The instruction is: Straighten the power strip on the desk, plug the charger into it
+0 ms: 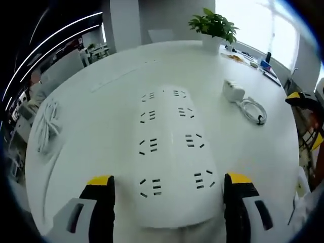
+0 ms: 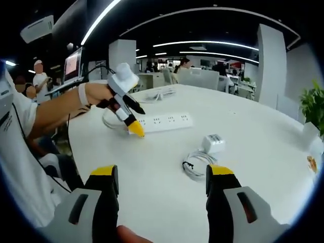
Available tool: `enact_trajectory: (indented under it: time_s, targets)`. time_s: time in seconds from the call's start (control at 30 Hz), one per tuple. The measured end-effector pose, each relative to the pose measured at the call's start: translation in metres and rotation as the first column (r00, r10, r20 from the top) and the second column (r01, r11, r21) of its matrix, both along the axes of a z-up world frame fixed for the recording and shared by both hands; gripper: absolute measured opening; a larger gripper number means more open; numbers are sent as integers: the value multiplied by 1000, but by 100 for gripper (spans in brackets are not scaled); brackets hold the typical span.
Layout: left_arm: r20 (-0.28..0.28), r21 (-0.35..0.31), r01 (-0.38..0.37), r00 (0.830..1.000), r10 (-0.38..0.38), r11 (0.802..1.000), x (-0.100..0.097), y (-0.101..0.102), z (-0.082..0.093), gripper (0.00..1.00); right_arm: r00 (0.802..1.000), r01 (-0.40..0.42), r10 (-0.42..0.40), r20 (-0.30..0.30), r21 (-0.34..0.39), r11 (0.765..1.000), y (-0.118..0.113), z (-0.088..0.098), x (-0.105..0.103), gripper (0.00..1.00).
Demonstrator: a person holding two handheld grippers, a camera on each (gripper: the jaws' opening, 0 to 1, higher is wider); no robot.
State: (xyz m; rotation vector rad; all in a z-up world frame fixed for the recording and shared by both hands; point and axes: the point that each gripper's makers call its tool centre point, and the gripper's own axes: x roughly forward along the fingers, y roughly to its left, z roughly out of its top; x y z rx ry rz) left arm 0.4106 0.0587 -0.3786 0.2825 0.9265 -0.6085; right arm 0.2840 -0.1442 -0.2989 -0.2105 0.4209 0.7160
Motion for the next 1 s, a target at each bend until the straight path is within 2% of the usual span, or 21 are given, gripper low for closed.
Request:
enact_trajectory:
  time_s: [0.2,0.3,0.4,0.8,1.0]
  targets:
    - [-4,-8,-1,1000,1,1000,-4,-2,-2,88,1000,3,-3,-13,15,1000,1,-5,0,68]
    - [0,-12,11,1000,-11,1000,-9,-5,-1,83,1000,-4,4,-16,22,1000,4,-5,-1,68]
    - [-4,-8,55,998,-55,998,-15,-12,2,74,1000,-7,8,-15,20,1000,5,-6,0,68]
    - [-46,27,71,996,-70,997,-15,-9,1,73,999,-51,51,-15,-4,999,16,-4,1,65]
    - [-55,34,87,995,-85,996,-14,-9,2,72,985,-153,158,73,-70,986,34,18,11,67]
